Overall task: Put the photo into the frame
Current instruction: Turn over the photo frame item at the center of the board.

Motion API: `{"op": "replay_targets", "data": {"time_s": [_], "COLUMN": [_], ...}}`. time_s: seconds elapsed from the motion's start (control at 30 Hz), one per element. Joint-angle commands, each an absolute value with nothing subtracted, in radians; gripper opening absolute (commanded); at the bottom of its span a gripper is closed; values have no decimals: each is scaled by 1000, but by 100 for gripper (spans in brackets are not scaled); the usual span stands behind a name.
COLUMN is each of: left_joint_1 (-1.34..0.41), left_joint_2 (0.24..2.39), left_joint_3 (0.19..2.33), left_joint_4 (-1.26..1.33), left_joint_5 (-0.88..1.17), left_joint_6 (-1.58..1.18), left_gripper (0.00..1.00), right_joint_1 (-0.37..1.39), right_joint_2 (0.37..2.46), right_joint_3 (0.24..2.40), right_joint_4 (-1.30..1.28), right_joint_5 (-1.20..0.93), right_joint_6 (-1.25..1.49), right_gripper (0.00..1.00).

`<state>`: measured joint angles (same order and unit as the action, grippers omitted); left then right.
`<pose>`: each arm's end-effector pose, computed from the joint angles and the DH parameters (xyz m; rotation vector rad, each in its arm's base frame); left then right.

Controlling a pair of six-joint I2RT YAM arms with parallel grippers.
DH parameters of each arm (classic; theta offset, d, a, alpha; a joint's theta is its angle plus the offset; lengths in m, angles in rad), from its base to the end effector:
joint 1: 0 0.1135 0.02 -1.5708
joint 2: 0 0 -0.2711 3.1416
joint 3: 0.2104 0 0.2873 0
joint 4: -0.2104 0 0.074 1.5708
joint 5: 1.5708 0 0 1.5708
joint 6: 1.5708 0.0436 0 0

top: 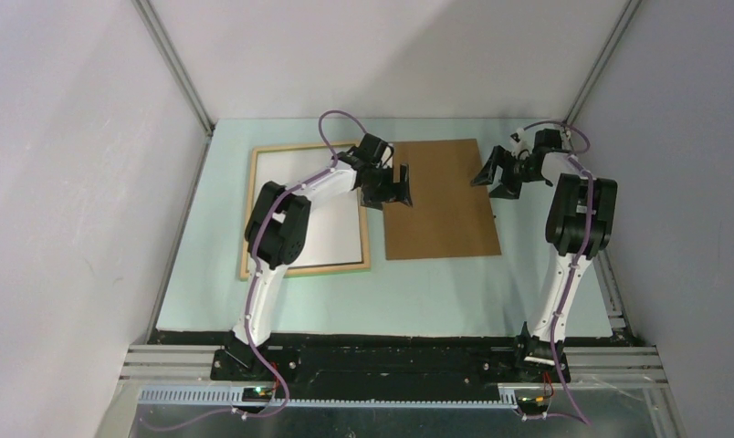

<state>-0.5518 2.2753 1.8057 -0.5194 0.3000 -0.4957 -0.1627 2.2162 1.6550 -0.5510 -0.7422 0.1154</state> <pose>0.4504 -0.2924 0.1498 0.1968 2.6810 -0.7536 0.4980 -0.0519 0.1362 0.1221 2.5172 0.9625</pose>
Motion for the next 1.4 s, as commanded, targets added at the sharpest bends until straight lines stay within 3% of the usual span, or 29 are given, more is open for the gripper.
{"op": "replay_targets", "data": {"time_s": [0.0,0.57,1.37], "left_joint_1": [-598,-598,-598], "left_joint_2": [2269,2210,2136], "left_joint_3": [1756,1633,1551], "left_joint_4": [-512,-399,-349], "left_joint_5": [460,591,644], "left_joint_6": [-494,-454,-425], "left_gripper": [99,98,98], "right_joint_1": [-122,-95,58], "right_joint_2": [2109,1768,1642], "right_joint_3": [1564,1467,1614], "right_joint_4": [-654,-680,-684], "right_joint_5": [-970,-1257,-1259], "right_joint_6": [118,85,165], "right_gripper": [87,77,78]}}
